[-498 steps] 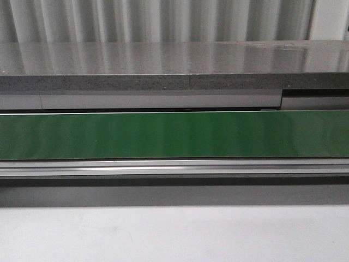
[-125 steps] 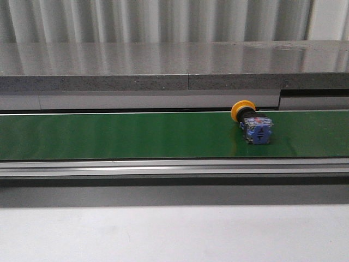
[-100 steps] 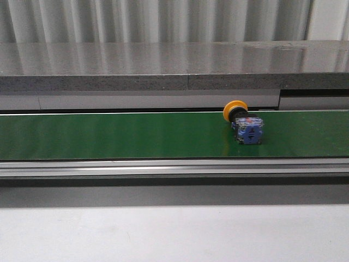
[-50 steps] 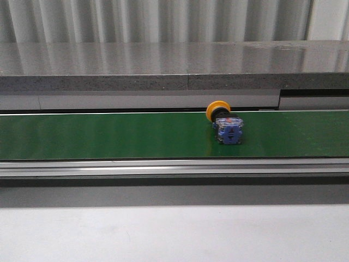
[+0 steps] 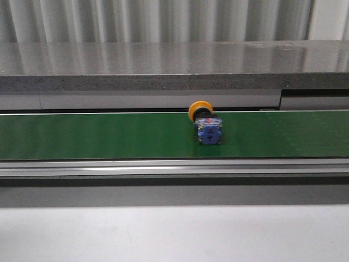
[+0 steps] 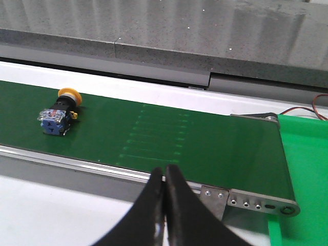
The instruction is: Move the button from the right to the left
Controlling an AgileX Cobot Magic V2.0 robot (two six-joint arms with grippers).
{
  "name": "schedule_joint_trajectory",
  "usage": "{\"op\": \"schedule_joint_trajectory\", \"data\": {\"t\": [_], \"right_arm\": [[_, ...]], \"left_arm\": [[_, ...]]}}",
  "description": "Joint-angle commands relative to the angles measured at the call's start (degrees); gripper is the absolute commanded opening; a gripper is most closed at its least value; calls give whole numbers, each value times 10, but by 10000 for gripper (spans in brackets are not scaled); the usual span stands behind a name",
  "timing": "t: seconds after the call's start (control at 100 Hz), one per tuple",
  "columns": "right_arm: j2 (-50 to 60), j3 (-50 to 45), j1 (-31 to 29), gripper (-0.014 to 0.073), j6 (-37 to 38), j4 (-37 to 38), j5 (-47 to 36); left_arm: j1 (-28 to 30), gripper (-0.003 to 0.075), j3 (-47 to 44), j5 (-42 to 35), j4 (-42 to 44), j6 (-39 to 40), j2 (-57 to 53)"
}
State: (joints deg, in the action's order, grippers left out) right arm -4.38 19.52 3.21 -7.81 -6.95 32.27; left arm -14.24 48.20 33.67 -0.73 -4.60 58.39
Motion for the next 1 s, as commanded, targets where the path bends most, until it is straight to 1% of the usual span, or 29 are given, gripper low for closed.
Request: {"op": "schedule_joint_trajectory", "data": {"t": [0.0,0.09,0.15,0.33,0.54,0.67,0.86,0.99], "right_arm": [[-5,14,0,-66,-4,-3,-47],[-5,14,0,-66,-4,-3,-47],[-5,14,0,-66,-4,-3,-47],[-5,14,0,-66,-4,-3,-47],[-5,14,0,-66,-4,-3,-47],[-5,14,0,-66,-4,-3,-47],[-5,14,0,-66,-4,-3,-47],[-5,14,0,-66,-4,-3,-47]], "left_arm": [[-32,462,54,-12,-5,28,34],[-64,462,91,2,-5,46,78],[-86,462,118,19,-5,72,108],[-133,462,200,82,-5,145,192],[-178,462,287,126,-5,190,278],[-195,462,325,136,-13,205,325],[-195,462,360,139,-95,205,385],[-195,462,364,133,-129,205,416]]}}
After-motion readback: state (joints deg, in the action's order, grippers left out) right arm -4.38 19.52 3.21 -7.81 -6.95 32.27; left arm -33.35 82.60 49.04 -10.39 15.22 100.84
